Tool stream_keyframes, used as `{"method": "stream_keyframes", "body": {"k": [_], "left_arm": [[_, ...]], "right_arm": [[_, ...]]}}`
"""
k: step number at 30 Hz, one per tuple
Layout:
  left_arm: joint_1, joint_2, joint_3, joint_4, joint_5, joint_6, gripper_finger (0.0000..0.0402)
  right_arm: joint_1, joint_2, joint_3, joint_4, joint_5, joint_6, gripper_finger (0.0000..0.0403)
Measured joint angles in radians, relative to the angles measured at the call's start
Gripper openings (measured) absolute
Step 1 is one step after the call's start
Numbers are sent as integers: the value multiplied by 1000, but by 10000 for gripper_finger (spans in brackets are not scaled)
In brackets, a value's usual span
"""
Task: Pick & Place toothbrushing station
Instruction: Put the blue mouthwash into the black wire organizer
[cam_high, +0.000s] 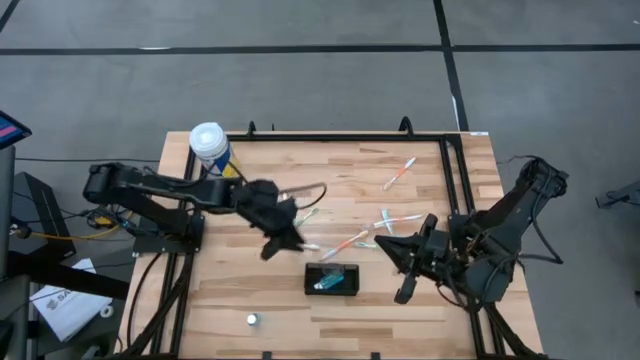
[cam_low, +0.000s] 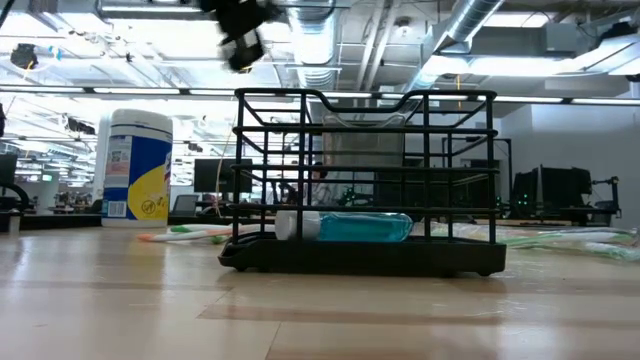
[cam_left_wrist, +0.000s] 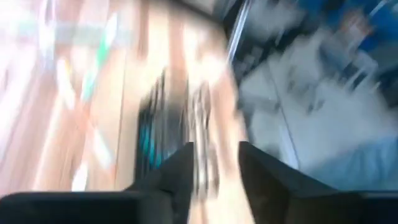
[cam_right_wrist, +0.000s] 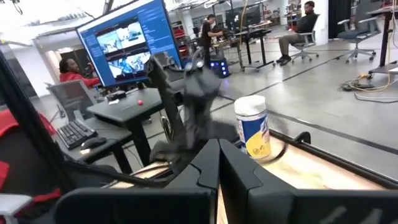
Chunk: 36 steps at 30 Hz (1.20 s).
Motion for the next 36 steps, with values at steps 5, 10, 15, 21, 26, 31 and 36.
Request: {"method": "stream_keyframes", "body": {"k": [5,10,15,21,26,31,36], "left_arm": [[-149,-77,1,-154,-103,-81,194],[-352,-99,-17,-304,-328,-286,210],[-558,-98,-101,-295,-498,-600,205],[-721,-96,-142,-245,-734,-950,204],[-757,-51,-142,-186,-771,-1143,204],[-765,54,-142,-79,-739,-1189,204],[-771,140,-142,3,-666,-1245,204]], "right_arm": [[22,-30,0,-3,-5,-44,4],[39,-41,0,-3,0,-71,44],[37,-40,0,-6,1,-96,90],[19,-40,0,-12,1,-101,126],[1,-40,0,-12,0,-101,152],[-4,-40,0,-22,0,-101,167],[-4,-40,0,-22,0,-101,168]]}}
